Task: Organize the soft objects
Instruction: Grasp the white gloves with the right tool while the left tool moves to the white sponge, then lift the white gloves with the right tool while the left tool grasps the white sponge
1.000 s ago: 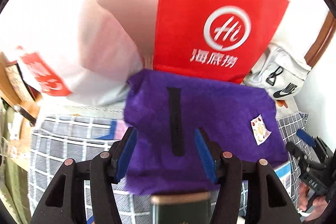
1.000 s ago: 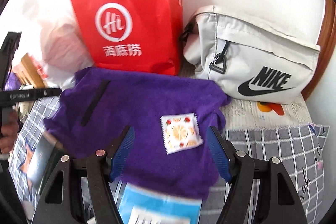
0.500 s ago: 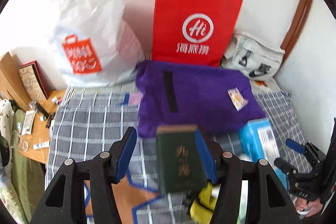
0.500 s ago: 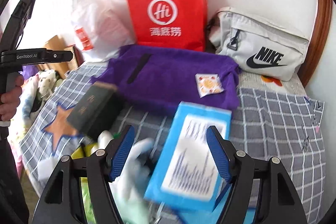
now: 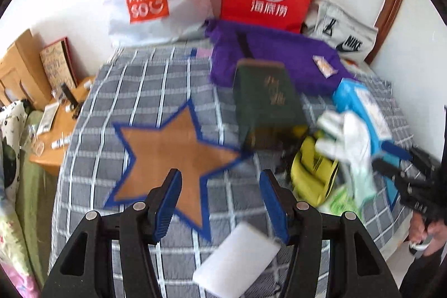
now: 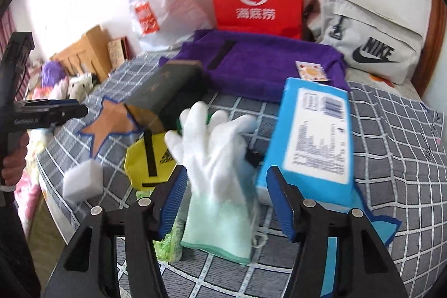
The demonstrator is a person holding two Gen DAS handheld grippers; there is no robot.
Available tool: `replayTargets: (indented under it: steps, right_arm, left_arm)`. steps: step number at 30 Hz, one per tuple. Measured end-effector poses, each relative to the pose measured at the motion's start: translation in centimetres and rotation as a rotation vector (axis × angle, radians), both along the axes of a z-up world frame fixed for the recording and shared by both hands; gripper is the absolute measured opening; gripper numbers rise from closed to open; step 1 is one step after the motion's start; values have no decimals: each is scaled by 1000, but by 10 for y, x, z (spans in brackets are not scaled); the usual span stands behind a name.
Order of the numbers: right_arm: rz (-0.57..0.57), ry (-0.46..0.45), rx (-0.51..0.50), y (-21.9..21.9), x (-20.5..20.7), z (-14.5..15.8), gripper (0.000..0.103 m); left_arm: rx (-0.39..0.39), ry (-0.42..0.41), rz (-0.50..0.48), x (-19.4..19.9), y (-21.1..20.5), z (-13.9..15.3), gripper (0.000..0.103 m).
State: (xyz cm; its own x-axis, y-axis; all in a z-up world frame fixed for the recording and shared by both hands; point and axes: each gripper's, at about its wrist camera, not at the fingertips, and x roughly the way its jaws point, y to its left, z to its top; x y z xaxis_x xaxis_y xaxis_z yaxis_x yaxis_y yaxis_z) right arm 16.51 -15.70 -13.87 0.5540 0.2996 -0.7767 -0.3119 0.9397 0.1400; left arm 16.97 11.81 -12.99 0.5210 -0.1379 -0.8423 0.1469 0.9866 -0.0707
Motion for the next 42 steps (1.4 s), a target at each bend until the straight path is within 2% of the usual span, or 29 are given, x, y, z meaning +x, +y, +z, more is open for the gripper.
replayTargets:
  steps: [5, 10, 11, 12, 15, 17, 23, 29, 33, 37, 41, 42]
  right_arm:
    - [1, 1, -47, 19, 11, -12, 54]
    - [7, 4, -112, 27, 21, -28, 35]
    - [1, -2, -127, 26, 21, -29, 24]
    - [-1, -4, -117, 23, 21, -27, 18]
    - [-6, -4, -11, 7, 15, -14, 11]
    - [-22, -26, 40, -5, 8, -3, 11]
    - [-33, -60, 94, -27, -21, 19, 11]
    - [-60, -69, 77, -47, -49, 22, 11]
    - [-89, -39, 51, -64, -64, 11, 11]
    - [-112, 27, 16, -76, -71, -13, 11]
    - [-140, 71, -8, -80, -70, -35, 16]
    - [-140, 79, -8, -80, -70, -38, 22]
  left_arm:
    - [-6, 22, 5, -22, 9, -11, 56]
    - [-18, 23, -10, -33, 13, -17, 57]
    - [-20, 28, -13, -34, 13, -19, 57]
    - [-23, 33, -15, -34, 13, -21, 57]
    - [-27, 51, -28, -35, 11, -26, 61]
    - [-18, 51, -47, -39, 7, -29, 66]
    - [11, 66, -125, -51, -10, -39, 74]
    - [73, 107, -115, -50, -20, -61, 75]
    - [92, 91, -97, -50, -23, -65, 75]
    - [97, 75, -69, -51, -27, -60, 72]
    - [43, 71, -71, -51, -32, -49, 71]
    - [44, 64, -74, -51, -34, -46, 71]
